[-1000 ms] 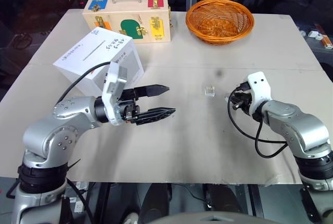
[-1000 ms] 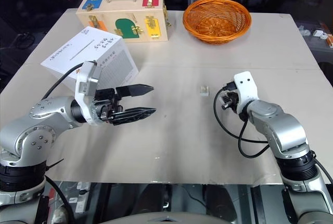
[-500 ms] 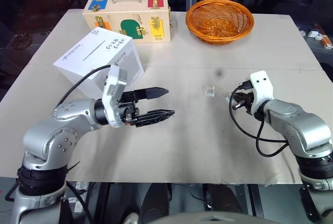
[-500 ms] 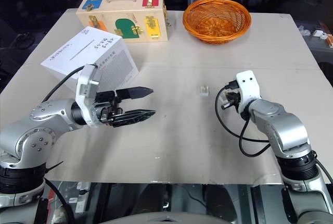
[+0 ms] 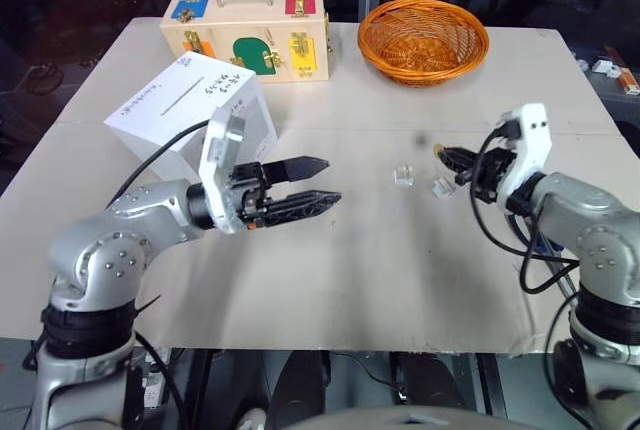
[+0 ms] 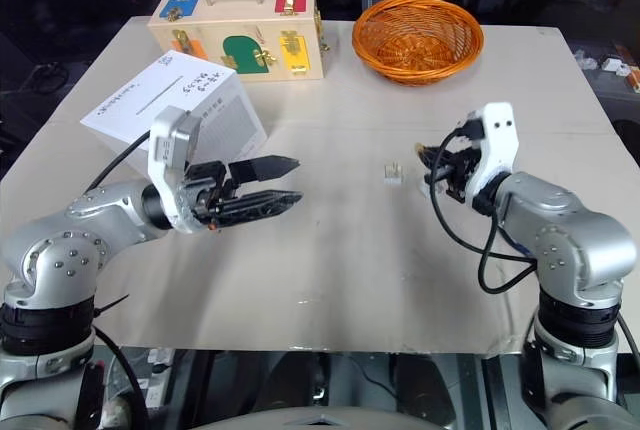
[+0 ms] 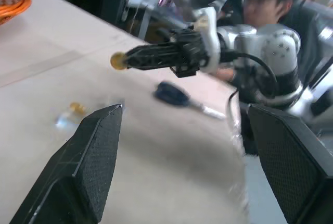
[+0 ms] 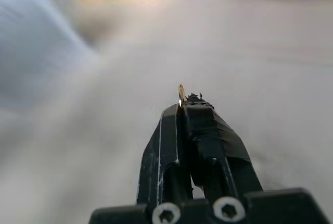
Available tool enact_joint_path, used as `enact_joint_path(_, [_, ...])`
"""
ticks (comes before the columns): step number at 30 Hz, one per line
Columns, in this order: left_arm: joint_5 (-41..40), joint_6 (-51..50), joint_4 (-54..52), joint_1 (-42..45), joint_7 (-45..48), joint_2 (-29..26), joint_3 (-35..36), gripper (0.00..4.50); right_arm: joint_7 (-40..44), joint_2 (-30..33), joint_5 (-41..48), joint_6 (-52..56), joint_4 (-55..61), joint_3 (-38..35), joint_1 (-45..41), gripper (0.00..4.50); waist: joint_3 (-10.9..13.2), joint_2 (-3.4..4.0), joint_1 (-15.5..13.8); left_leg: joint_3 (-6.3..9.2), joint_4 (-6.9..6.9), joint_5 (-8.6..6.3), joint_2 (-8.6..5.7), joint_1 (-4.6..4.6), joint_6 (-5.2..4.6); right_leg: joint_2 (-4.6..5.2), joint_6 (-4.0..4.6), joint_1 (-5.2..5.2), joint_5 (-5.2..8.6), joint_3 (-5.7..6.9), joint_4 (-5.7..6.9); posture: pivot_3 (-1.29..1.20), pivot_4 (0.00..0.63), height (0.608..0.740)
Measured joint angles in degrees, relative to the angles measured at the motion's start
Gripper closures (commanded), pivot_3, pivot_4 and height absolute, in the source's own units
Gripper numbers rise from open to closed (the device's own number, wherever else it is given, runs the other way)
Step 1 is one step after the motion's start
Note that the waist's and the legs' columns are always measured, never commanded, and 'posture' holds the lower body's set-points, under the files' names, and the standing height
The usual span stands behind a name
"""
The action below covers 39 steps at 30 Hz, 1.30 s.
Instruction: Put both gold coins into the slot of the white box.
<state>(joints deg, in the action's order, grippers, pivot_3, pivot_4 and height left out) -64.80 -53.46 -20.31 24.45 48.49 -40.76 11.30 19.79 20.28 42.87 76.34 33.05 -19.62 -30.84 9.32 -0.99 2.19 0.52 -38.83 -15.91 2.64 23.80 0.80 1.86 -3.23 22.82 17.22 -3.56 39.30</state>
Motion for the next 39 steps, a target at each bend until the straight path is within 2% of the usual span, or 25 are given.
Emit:
enact_joint_path(1, [-2.16,-1.59,1.58,1.84,-1.27,0.75,0.06,1.45,-0.01,-1.30,6.42,2.75,0.60,-3.98,-1.38,4.50,0.00,0.00,0.00,0.01,-0.05,-0.01,-0.01,0.00,-0.01,0.01,0.00,0.00,0.00,0.00,0.07,0.00,0.150,0.726])
enact_joint_path(4, [-5.24,-4.03,4.20,5.09,-3.14,2.04,-0.03,2.88,-1.38,-2.17,18.72,5.88,2.08,-7.36,-3.64,4.50,0.01,0.01,0.10,0.05,-0.15,-0.10,-0.01,0.00,-0.17,0.00,0.00,0.00,0.00,0.04,0.17,0.00,0.150,0.726])
enact_joint_path(11, [-7.96,-7.28,7.13,10.07,-3.61,3.92,-0.67,2.88,-10.05,2.77,37.60,2.97,2.37,-3.23,-4.21,4.50,0.01,0.01,0.28,0.02,-0.34,-0.09,-0.02,-0.02,-0.16,0.01,0.01,0.00,0.01,0.03,0.38,0.00,0.150,0.726])
enact_joint_path(12, [-8.03,-7.50,7.46,10.28,-3.54,4.24,-0.75,3.42,-11.38,3.64,39.36,1.89,2.28,-2.34,-4.21,4.50,0.01,0.01,0.30,0.02,-0.35,-0.09,-0.02,-0.02,-0.16,0.00,0.01,0.01,0.01,0.03,0.39,0.00,0.150,0.726])
enact_joint_path(13, [-8.24,-7.76,7.62,10.38,-3.38,4.52,-0.92,3.60,-13.10,5.15,41.59,0.25,2.02,-0.89,-4.22,4.50,0.01,0.01,0.33,0.02,-0.35,-0.09,-0.02,-0.02,-0.17,-0.01,0.01,0.01,0.02,0.02,0.41,0.00,0.150,0.726])
enact_joint_path(23, [-8.52,-8.78,7.58,11.09,-1.76,5.19,-2.57,3.60,-19.32,12.90,50.33,-10.56,1.82,8.51,-5.47,4.50,0.01,0.01,0.24,0.03,-0.37,-0.10,-0.02,-0.01,-0.18,-0.01,0.01,0.01,0.02,0.01,0.40,0.00,0.150,0.726])
enact_joint_path(39, [-8.53,-8.84,7.58,11.44,-0.97,6.17,-2.89,3.60,-20.30,19.36,53.73,-18.98,1.82,15.01,-5.98,4.50,0.01,0.01,0.15,0.03,-0.38,-0.12,-0.02,0.01,-0.21,0.00,0.01,0.01,0.02,0.00,0.37,0.00,0.150,0.726])
